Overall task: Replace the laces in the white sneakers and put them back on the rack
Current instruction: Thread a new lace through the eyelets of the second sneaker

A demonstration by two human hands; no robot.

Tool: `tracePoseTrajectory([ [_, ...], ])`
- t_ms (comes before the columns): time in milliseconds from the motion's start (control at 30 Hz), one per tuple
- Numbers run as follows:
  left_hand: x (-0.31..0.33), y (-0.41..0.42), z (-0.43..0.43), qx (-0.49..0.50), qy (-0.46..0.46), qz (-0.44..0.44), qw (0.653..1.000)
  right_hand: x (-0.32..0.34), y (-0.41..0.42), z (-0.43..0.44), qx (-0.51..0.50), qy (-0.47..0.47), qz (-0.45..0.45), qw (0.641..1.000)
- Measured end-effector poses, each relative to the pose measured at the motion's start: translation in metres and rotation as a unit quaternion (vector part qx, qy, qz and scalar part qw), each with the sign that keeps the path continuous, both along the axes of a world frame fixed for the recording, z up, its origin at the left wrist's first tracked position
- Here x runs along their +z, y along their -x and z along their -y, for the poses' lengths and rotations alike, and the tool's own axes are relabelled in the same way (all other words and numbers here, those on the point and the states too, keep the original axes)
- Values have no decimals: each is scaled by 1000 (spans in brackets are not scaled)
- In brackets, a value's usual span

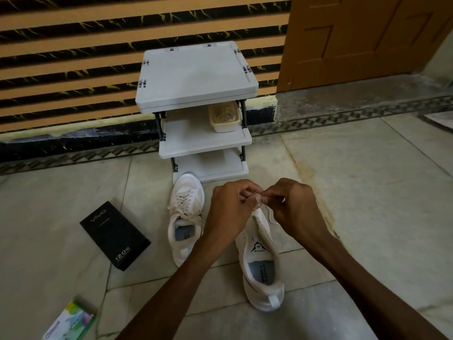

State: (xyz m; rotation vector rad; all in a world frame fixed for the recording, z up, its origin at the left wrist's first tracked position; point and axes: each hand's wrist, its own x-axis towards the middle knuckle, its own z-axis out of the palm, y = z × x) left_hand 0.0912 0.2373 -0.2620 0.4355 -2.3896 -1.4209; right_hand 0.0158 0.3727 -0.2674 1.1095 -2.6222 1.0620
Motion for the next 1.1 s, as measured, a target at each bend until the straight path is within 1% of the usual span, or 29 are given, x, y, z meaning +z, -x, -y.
tracePoseTrajectory([
  [167,3,-2,0,14,5,-21,1000,4,2,3,8,24,74,997],
  [267,4,-2,1,30,20,-12,999,4,4,3,43,1,103,994],
  [333,6,-3,1,41,45,-15,998,4,3,5,79,-21,124,989],
  [400,9,-5,0,56,87,-20,994,8,0,9,97,-25,159,982],
  [433,10,-6,0,66,116,-19,991,10,-2,11,97,-22,183,978],
  [500,13,-5,2,85,162,-23,983,17,-7,17,76,-5,261,962],
  [567,16,1,11,111,178,-37,977,25,-9,22,38,33,339,940],
  [600,17,5,20,133,182,-37,974,29,-8,23,23,47,358,932],
  [800,17,31,94,260,206,20,943,53,2,17,-9,89,331,939],
  [900,18,40,114,313,176,51,932,61,3,16,-10,117,309,944],
  [1000,18,44,109,318,135,66,936,64,1,15,-9,120,277,953],
  [1100,11,44,88,275,136,72,949,61,3,10,-29,130,270,954],
])
